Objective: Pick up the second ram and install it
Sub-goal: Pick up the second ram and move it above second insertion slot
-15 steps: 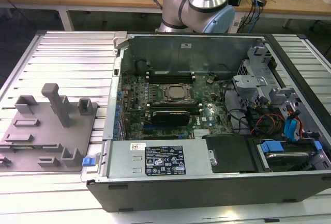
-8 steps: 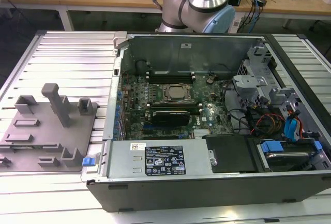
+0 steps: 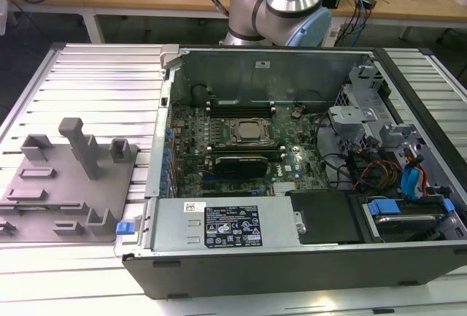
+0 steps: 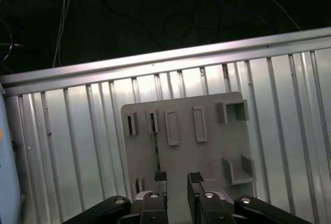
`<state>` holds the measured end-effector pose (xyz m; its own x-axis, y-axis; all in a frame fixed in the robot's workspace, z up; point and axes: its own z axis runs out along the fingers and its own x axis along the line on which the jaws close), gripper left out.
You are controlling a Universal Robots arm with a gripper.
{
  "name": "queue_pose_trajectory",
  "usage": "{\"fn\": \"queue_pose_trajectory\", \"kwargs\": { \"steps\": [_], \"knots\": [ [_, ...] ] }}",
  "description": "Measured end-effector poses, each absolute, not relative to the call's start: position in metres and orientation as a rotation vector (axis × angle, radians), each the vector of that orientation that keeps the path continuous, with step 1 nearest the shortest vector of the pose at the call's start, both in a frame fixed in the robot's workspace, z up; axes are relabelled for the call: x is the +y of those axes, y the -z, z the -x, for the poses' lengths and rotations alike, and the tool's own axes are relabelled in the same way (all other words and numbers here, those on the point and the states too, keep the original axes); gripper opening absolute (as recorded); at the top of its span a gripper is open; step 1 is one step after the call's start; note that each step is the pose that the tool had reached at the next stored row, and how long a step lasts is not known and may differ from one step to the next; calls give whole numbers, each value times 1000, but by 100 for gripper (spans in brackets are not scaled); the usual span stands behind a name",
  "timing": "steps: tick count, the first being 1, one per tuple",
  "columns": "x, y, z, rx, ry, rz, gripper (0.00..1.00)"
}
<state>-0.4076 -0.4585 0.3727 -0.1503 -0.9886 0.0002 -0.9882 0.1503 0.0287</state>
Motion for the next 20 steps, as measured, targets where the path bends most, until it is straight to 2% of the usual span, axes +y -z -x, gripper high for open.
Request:
{"fn": "queue_pose_trajectory", "kwargs": {
  "steps": [20],
  "knots": [
    [-459, -347, 408, -2368, 34, -2035, 30]
  ]
}}
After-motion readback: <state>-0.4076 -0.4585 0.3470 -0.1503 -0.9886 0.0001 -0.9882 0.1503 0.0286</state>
